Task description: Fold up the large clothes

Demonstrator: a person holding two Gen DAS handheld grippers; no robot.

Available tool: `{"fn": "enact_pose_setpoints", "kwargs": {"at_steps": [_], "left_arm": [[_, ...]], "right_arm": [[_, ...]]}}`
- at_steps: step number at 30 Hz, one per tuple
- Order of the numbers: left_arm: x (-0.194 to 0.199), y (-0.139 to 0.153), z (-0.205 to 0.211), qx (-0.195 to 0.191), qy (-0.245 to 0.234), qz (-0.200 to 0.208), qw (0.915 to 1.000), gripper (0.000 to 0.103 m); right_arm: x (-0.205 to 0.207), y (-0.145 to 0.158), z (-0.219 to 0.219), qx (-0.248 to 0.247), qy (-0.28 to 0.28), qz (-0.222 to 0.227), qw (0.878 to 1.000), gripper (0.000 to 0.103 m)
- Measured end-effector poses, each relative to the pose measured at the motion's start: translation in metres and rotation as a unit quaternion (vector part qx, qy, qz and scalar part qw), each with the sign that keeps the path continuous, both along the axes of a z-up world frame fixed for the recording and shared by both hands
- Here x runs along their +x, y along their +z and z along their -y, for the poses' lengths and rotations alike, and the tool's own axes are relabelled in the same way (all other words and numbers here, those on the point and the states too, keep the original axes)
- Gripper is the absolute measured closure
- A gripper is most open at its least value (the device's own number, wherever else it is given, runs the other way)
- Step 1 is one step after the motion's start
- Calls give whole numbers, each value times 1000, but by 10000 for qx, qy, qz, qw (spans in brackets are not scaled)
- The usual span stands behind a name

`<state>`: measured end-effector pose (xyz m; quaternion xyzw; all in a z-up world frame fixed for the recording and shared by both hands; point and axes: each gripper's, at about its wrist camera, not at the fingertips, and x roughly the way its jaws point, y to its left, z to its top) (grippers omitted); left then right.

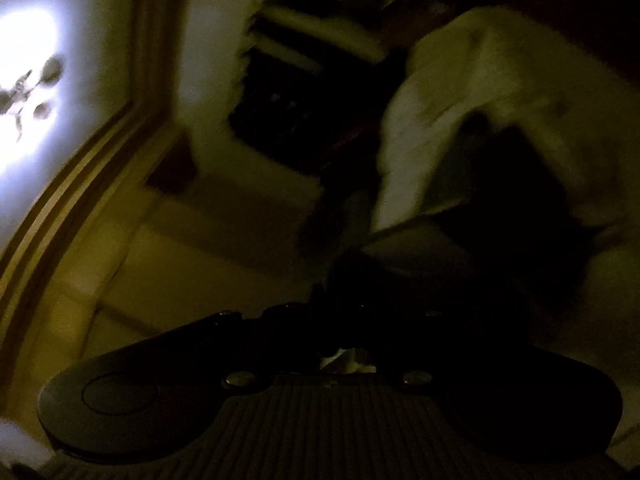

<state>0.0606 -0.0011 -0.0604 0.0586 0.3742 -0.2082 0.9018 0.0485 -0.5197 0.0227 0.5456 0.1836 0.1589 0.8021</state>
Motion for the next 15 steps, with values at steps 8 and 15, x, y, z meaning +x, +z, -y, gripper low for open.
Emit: {"fn": "enact_pose_setpoints", "kwargs": {"at_steps": [8,15], "left_arm": [[-17,11,-15,-26,138,59,9999,0],[-27,28,-41,74,557,472,9973,0]], "right_arm": [[74,48,-134,175,1632,474,9853,96],[157,34,-254,427,2688,217,9620,96]]}}
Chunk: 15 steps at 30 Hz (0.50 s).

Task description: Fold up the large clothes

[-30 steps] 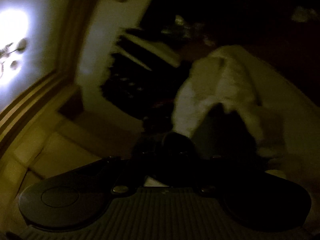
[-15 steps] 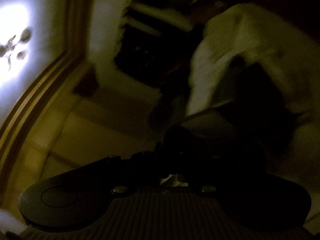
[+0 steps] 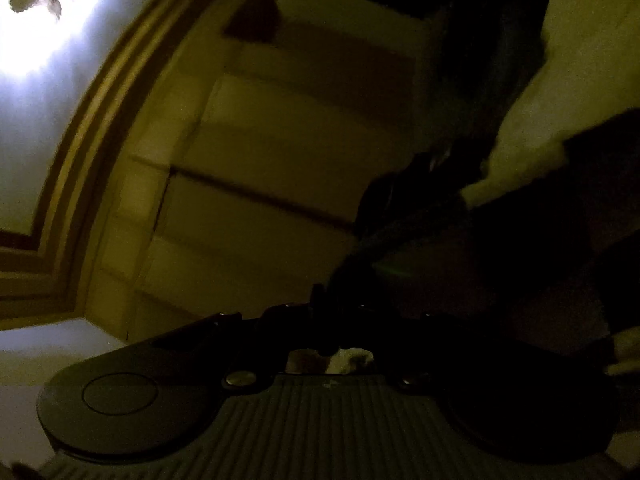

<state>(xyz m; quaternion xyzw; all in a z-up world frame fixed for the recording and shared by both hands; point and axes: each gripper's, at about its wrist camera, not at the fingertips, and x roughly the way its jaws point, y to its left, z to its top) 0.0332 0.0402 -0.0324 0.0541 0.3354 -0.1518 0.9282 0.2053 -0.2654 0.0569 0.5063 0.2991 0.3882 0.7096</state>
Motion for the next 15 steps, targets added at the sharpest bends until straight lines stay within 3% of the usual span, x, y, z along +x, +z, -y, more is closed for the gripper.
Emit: {"fn": "enact_pose_setpoints", "kwargs": {"at_steps": [7,13,15], "left_arm": [[9,-4,-30,-253,415,-263,9985,0],[13,-13,-41,-468,564,-493,9961,0],[14,-14,-42,-491,579,-512,9958,0]], "right_arm": [[48,-50,-98,-302,700,-415,9962,96],[66,-98,-134,-1462,419,-660,9862,93],[67,-107,-132,-1706,363,-618,9827,83]]}}
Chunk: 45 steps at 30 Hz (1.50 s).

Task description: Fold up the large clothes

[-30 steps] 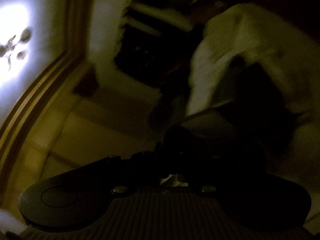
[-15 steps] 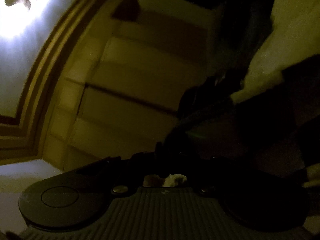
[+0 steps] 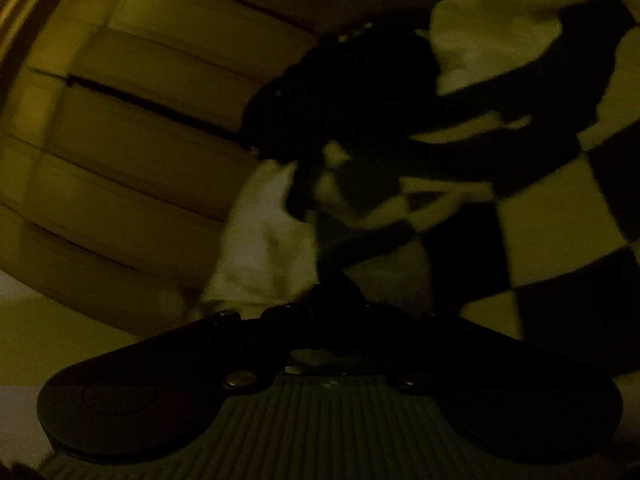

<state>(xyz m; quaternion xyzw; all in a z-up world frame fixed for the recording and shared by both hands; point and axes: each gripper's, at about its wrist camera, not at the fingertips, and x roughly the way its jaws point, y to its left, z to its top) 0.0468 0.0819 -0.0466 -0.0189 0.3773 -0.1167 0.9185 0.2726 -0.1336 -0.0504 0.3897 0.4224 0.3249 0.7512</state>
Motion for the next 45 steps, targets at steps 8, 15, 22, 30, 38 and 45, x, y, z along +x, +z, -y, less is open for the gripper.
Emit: {"fn": "enact_pose_setpoints", "kwargs": {"at_steps": [8,15,22,30,38,45], "left_arm": [[-1,-4,6,50,105,30,9999,0],[1,-4,9,108,138,30,9998,0],[6,4,14,222,145,34,9996,0],[20,32,16,662,170,939,9932,0],[86,51,-6,1446,-127,1788,9731,0],[108,31,16,1657,-1088,1644,9663,0]], "right_arm": [[-26,19,22,-30,-22,624,9980,19],[-87,56,37,-1574,-43,2158,9637,0],[-134,49,71,-2122,-938,2737,9334,0],[-144,39,76,-3107,-940,3236,8888,1],[-124,7,109,-2579,-1216,1992,9376,1],[-137,4,105,-2576,-1188,2278,9315,1]]}}
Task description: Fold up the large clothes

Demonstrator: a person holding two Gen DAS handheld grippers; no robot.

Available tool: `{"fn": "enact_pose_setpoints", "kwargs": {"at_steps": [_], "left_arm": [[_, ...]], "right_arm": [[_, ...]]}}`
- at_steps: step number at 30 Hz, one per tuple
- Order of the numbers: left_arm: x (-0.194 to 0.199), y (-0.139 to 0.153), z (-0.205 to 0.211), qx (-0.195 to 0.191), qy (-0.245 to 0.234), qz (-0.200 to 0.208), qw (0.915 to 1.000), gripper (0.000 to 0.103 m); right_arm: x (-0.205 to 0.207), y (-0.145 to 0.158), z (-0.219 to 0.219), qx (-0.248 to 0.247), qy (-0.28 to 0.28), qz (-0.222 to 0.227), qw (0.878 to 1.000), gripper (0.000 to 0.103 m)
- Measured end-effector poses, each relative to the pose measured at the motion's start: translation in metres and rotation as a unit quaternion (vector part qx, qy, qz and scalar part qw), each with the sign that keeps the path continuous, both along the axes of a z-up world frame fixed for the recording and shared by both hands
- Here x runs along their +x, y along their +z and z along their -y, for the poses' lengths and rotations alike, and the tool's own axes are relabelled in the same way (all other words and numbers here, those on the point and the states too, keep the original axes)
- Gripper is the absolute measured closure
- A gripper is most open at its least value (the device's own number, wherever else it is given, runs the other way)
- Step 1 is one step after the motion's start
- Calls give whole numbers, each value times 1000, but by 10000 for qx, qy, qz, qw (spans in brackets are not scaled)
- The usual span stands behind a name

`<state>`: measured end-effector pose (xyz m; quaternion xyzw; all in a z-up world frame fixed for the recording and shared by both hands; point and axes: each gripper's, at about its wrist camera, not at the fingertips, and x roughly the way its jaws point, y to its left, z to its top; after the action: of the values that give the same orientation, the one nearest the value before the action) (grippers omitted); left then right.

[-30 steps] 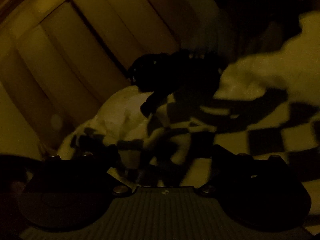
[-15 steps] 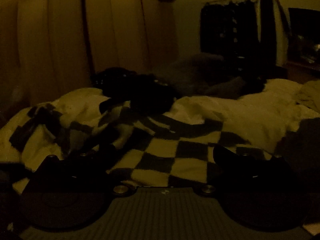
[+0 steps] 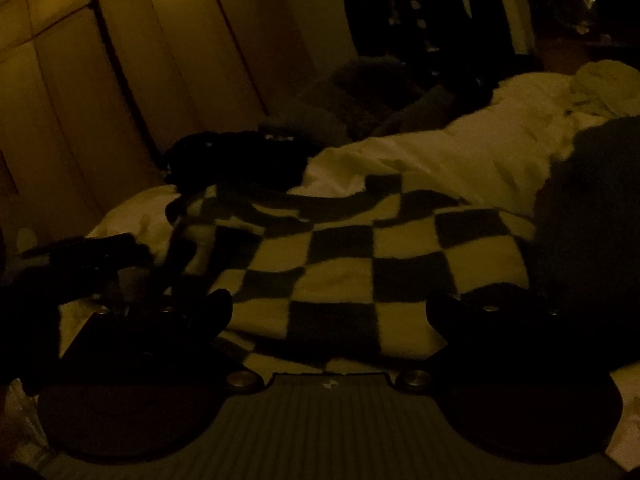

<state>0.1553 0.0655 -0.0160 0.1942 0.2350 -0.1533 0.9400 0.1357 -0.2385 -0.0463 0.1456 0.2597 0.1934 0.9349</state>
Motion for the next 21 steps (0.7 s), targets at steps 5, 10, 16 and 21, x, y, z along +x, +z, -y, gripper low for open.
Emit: {"fn": "enact_pose_setpoints", "kwargs": {"at_steps": [5,10,16,21], "left_arm": [[26,-18,6,6,305,-350,9989,9],[44,-20,-3,-224,536,-690,9959,45],[19,47,-36,-1224,690,-1005,9850,46],[9,87,-67,-1745,776,-1107,9753,46]], "right_arm": [[-2,-3,-7,-286,10,102,9995,2],[-8,-9,-9,-443,-20,145,9989,5],[-12,-8,4,-497,-382,280,9976,21],[-10,-10,22,-296,-753,218,9965,31]]}}
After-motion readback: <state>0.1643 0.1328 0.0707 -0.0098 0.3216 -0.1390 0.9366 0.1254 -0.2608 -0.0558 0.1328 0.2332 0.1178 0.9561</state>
